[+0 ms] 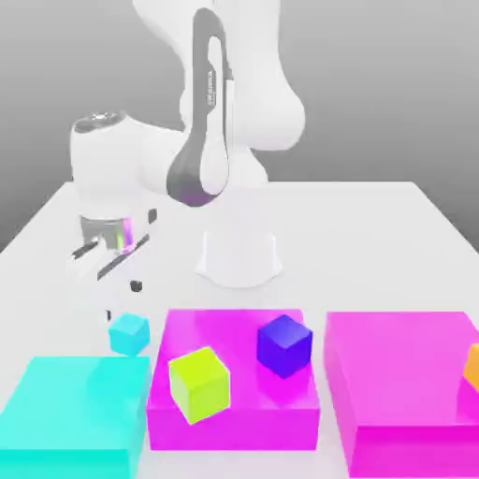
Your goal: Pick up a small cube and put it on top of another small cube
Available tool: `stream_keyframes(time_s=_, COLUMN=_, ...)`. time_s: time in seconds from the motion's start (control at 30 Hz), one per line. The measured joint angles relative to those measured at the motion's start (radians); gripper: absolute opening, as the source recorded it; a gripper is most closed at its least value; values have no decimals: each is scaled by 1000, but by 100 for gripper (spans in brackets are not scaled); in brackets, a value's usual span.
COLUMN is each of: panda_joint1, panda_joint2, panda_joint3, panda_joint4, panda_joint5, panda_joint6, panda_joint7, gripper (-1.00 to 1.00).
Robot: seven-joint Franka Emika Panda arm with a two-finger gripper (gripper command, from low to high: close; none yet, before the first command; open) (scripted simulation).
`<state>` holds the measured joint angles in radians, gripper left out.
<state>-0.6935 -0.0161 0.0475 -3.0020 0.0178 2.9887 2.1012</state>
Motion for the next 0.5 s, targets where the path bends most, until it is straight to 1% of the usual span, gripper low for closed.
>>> stream_keyframes(time_s=0.2, panda_joint1=33, panda_joint2=216, panda_joint3=-40, panda_joint4=36, panda_joint5=-20, panda_joint6=177, panda_joint7=18, gripper=0)
stream_keyframes(time_s=0.23, panda_joint1=37, panda_joint2=242, panda_joint3=-44, panda_joint4=41, panda_joint5=-19, panda_joint6=199, panda_joint7=18, gripper=-100)
stream_keyframes(time_s=0.43, panda_joint1=38, panda_joint2=255, panda_joint3=-45, panda_joint4=43, panda_joint5=-20, panda_joint6=211, panda_joint7=18, gripper=-100)
stream_keyframes(time_s=0.5, panda_joint1=34, panda_joint2=220, panda_joint3=-41, panda_joint4=37, panda_joint5=-20, panda_joint6=182, panda_joint7=19, gripper=-100)
